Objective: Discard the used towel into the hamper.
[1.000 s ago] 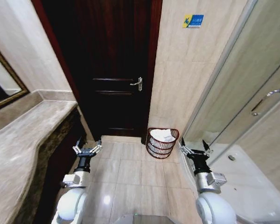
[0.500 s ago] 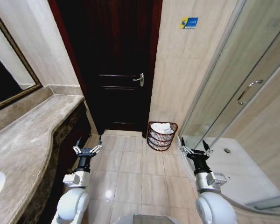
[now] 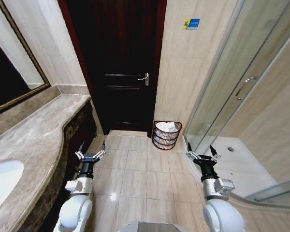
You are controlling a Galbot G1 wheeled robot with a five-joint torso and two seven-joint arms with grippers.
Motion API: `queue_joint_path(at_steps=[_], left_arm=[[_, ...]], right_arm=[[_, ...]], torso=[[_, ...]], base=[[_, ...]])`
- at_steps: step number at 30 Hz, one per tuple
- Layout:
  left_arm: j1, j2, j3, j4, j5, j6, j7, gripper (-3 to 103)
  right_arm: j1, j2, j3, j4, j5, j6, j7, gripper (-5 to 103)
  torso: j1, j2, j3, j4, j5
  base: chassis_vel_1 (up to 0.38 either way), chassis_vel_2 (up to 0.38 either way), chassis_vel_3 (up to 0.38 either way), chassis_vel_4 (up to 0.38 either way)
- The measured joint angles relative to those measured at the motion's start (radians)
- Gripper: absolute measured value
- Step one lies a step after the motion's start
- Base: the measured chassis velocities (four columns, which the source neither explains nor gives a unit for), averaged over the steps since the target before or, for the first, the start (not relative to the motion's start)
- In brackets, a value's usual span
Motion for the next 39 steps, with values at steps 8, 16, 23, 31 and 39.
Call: queue_joint_path(at_steps=[8,16,23,31,39], left_arm=[[0.0,0.0,0.0,0.0,0.0,0.0,0.0,100],[0.0,0.0,0.0,0.0,0.0,0.0,0.0,100],[0.0,0.0,0.0,0.0,0.0,0.0,0.0,100],[0.0,0.0,0.0,0.0,0.0,0.0,0.0,100],[0.0,0.0,0.0,0.0,0.0,0.0,0.0,100]], right_arm=[[0.0,0.0,0.0,0.0,0.0,0.0,0.0,100],[0.0,0.0,0.0,0.0,0.0,0.0,0.0,100],[0.001,0.0,0.0,0.0,0.0,0.0,0.0,100],[0.0,0.0,0.0,0.0,0.0,0.0,0.0,100],[0.0,0.0,0.0,0.0,0.0,0.0,0.0,100]], torso=[[0.0,0.0,0.0,0.0,0.0],[-0.001,0.0,0.0,0.0001,-0.0001],[0.001,0.0,0.0,0.0001,-0.0001],[0.0,0.0,0.0,0.0001,-0.0001],[0.0,0.0,0.0,0.0001,-0.0001]], base=[[0.176,-0.18,-0.175,0.173],[0.11,-0.084,-0.098,0.101],[-0.006,0.006,0.008,-0.017],[-0.003,0.003,0.007,-0.004],[0.0,0.0,0.0,0.0]])
